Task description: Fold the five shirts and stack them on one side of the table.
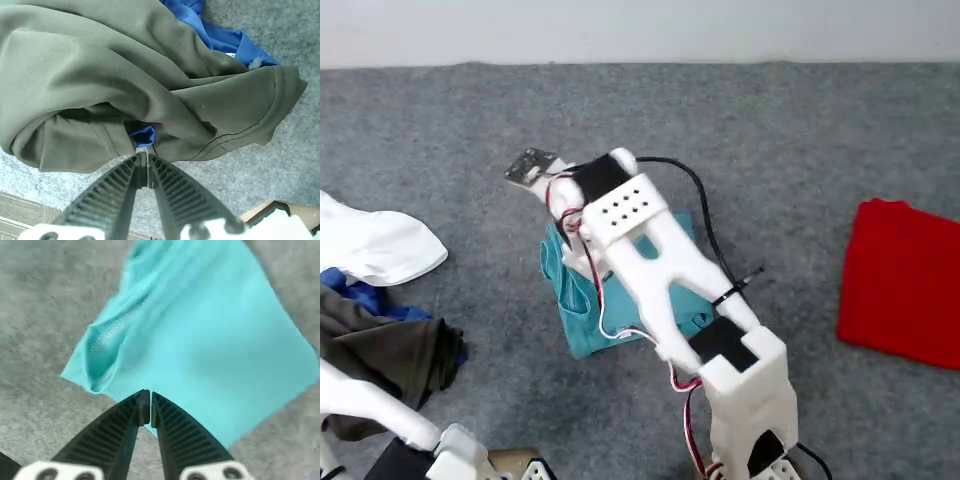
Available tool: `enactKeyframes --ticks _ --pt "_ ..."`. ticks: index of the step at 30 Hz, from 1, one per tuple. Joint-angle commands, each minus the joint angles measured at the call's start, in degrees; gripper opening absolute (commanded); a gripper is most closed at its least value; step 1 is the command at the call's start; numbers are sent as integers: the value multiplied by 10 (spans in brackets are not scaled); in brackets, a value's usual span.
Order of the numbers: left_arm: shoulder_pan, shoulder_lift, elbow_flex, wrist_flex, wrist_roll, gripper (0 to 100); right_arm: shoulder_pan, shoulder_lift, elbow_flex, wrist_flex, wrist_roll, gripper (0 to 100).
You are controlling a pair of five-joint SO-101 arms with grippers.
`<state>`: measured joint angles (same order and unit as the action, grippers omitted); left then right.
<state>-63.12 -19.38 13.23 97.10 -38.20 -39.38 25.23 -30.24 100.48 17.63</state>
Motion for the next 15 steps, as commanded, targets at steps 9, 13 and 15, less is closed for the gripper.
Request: enactKeyframes --ticks 9,13,15 --pt "3 -7 -3 -9 -1 17 -116 116 1 23 -2 9" --pt "2 -7 -3 -9 -1 17 -150 119 3 23 -2 9" --pt "2 -7 -4 -9 -1 17 -147 115 1 23 -1 9"
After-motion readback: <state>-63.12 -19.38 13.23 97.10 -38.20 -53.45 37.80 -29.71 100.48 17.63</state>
